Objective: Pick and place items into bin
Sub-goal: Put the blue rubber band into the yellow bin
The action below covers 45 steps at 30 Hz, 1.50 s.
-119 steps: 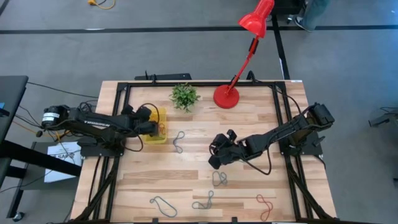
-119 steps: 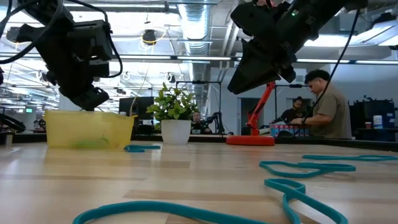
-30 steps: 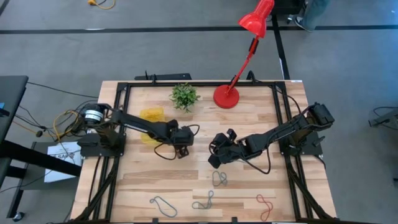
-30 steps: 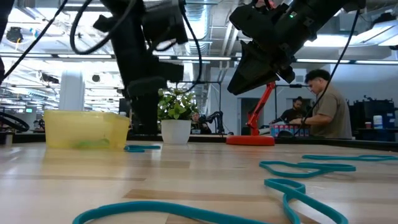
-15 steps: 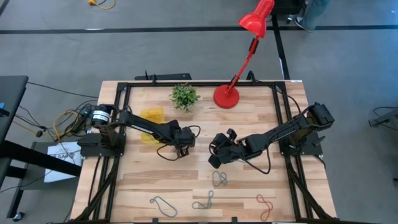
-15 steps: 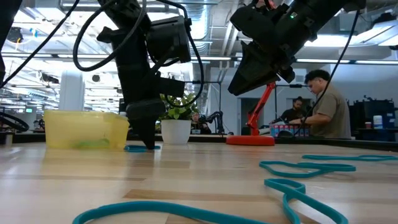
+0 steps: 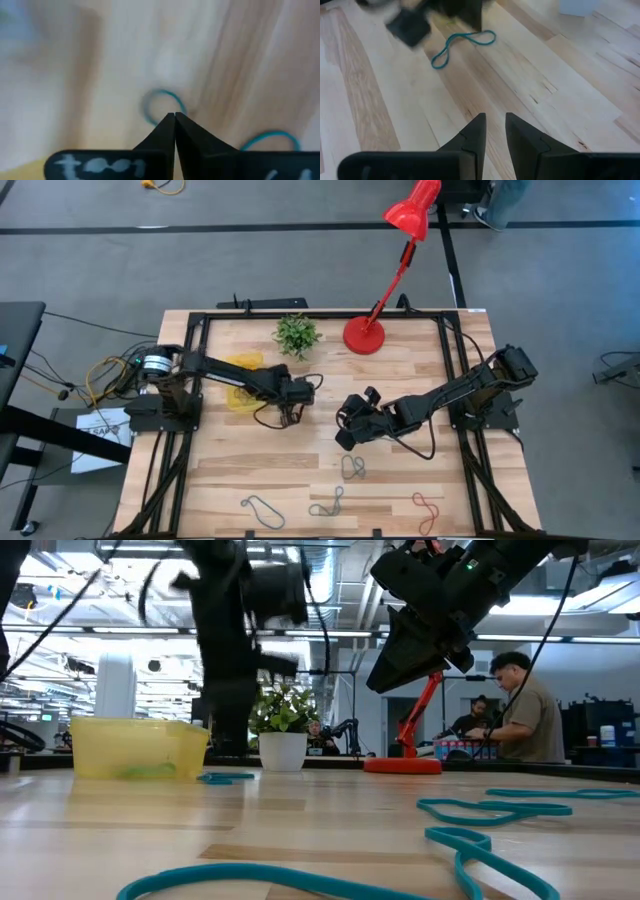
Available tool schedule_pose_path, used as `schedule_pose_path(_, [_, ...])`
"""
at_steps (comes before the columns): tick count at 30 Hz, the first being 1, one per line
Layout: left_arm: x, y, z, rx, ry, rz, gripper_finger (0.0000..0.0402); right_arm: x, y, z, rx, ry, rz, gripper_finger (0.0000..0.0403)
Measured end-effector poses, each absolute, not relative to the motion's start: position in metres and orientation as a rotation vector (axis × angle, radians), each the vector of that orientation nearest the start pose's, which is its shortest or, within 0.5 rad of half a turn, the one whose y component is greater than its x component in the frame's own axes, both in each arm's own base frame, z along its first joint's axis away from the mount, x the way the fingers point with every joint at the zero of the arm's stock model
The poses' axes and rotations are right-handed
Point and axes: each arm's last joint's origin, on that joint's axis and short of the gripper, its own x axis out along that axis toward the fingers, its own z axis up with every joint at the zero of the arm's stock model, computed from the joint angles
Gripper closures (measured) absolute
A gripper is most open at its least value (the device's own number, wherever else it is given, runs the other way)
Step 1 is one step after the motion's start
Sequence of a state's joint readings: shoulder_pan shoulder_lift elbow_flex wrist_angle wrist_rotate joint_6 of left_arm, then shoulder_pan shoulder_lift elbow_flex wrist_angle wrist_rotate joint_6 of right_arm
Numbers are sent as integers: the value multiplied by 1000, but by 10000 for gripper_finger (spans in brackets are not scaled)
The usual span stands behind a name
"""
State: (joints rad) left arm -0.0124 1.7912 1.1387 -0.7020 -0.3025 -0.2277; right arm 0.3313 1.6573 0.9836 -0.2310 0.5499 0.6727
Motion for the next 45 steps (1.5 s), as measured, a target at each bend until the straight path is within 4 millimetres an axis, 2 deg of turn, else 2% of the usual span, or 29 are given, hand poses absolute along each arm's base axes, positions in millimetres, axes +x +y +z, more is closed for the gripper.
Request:
schedule_pose_path(3, [321, -3, 204, 108, 1245, 467, 401, 316, 93, 188, 246, 704, -461, 336])
schedule_pose_path(8, [285, -12, 251, 168, 1196, 678, 401, 316, 93, 188, 246, 704, -460, 336])
schedule_pose_path(11, [273, -17, 256, 80, 1117, 696, 401, 316, 93, 188, 246, 704, -460, 336])
schedule_pose_path(14, [273, -22, 249, 16, 1066, 589, 401, 316, 93, 188, 246, 704, -460, 336])
schedule_pose_path(20, [277, -32, 210, -86, 1133, 266, 382, 316, 93, 188, 247, 702, -460, 336])
schedule_pose_path(27, [289, -45, 172, 86, 1237, 94, 323, 316, 93, 188, 249, 699, -459, 336])
schedule_pose_path(32, [303, -46, 139, 205, 1290, 70, 291, 316, 93, 188, 250, 698, -458, 336])
schedule_pose_path(37, [310, -45, 136, 291, 1289, 99, 282, 316, 93, 188, 248, 699, -459, 336])
schedule_pose_path(41, [310, -43, 135, 281, 1292, 83, 284, 316, 93, 188, 246, 701, -459, 336])
schedule_pose_path(45, [311, -40, 134, 227, 1295, -11, 304, 316, 93, 188, 246, 701, -458, 336])
